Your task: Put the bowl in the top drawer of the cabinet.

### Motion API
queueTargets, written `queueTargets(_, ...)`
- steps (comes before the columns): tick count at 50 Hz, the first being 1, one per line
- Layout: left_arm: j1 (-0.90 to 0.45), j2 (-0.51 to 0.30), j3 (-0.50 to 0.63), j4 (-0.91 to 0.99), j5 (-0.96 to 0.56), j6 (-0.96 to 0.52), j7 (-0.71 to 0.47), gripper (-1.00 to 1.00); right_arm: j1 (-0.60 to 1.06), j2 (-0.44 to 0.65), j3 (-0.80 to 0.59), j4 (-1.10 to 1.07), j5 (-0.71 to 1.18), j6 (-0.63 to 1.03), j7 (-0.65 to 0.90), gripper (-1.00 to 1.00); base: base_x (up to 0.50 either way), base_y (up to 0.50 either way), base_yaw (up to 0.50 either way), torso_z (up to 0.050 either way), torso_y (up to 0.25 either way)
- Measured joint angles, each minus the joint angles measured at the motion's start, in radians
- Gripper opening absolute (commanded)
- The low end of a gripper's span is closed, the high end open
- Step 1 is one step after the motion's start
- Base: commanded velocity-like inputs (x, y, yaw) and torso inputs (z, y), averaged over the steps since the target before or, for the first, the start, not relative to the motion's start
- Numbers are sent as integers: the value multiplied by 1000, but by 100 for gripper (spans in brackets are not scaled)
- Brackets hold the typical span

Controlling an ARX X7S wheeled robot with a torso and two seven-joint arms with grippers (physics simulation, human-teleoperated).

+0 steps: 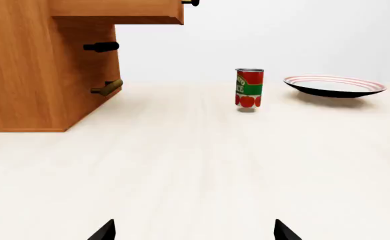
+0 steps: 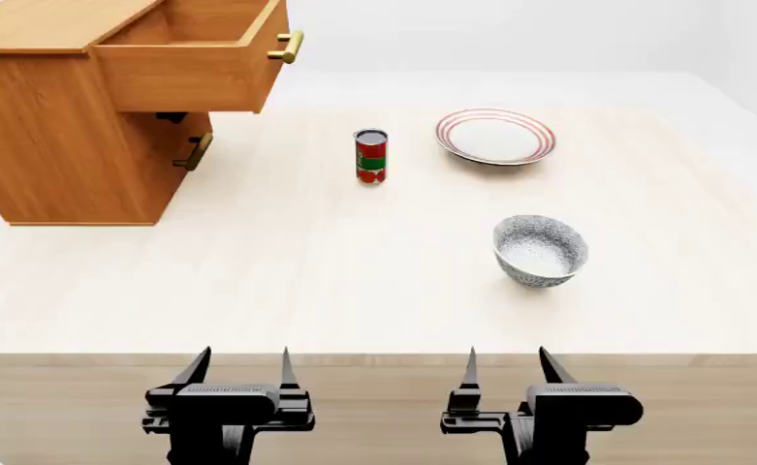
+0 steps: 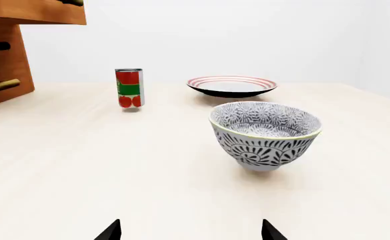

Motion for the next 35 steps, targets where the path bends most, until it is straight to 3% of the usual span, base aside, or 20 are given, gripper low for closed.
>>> queueTargets(11, -11, -21, 29, -10, -22, -4, -20, 100, 1, 23, -27, 0, 14, -3, 30, 100, 0, 80, 0, 0, 0)
queueTargets(35, -31, -66, 79, -26, -64, -10, -60, 100, 15, 60, -91, 5, 43, -1, 94, 100, 0, 499, 0, 0, 0)
